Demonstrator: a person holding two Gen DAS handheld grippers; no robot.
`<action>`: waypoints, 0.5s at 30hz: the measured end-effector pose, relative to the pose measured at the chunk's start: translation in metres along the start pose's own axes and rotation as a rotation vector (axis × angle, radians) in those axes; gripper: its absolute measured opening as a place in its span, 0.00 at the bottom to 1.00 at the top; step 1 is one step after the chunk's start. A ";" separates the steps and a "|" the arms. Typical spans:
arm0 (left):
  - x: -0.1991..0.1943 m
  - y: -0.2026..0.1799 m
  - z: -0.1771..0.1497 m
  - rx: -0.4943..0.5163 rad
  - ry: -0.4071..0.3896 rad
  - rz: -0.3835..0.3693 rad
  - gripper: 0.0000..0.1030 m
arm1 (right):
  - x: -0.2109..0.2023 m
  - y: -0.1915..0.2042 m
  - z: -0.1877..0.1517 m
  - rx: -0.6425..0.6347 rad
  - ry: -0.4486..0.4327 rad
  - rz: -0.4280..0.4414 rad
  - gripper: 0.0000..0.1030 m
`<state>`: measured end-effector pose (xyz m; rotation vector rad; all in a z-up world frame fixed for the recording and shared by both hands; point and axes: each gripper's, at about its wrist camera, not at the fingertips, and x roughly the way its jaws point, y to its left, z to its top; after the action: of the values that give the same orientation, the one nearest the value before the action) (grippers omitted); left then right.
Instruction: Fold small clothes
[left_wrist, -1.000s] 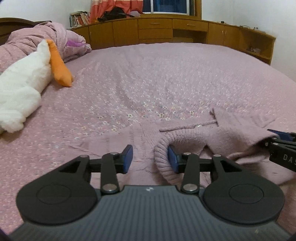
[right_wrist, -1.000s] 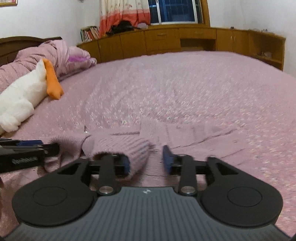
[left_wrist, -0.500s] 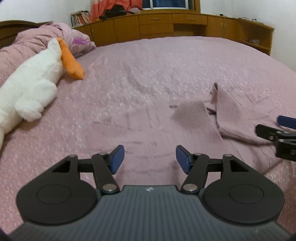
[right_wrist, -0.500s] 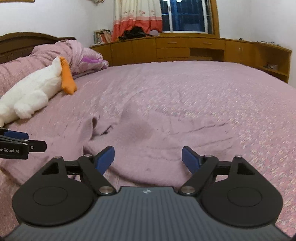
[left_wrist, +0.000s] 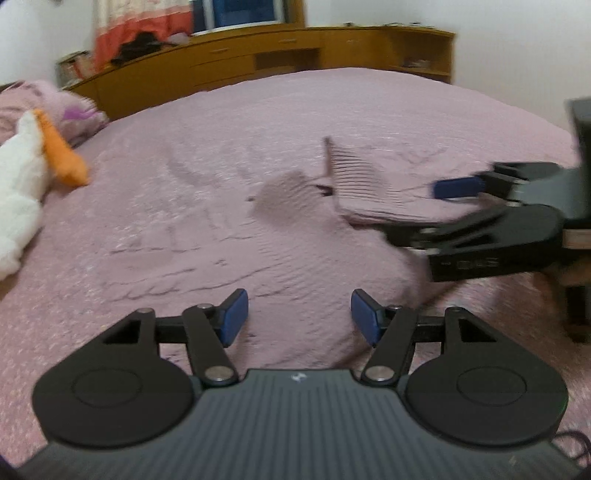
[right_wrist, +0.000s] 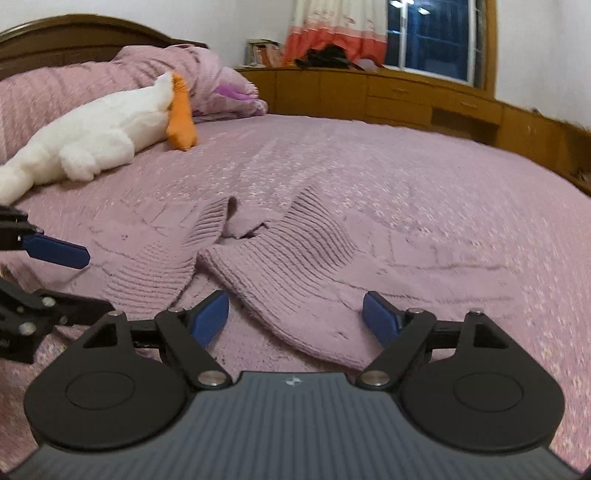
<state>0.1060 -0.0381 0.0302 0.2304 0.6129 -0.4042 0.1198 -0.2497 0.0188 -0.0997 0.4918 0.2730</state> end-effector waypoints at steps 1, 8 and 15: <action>-0.001 -0.003 -0.001 0.016 -0.004 -0.018 0.66 | 0.002 -0.001 0.000 -0.001 0.002 0.001 0.81; 0.003 -0.026 -0.007 0.068 -0.026 -0.033 0.69 | 0.009 -0.008 0.002 0.053 0.007 -0.020 0.56; 0.009 -0.034 -0.015 0.092 -0.049 0.018 0.69 | 0.009 -0.021 0.005 0.150 0.001 -0.048 0.17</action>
<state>0.0906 -0.0660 0.0097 0.3123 0.5448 -0.4202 0.1357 -0.2670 0.0194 0.0344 0.5087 0.1879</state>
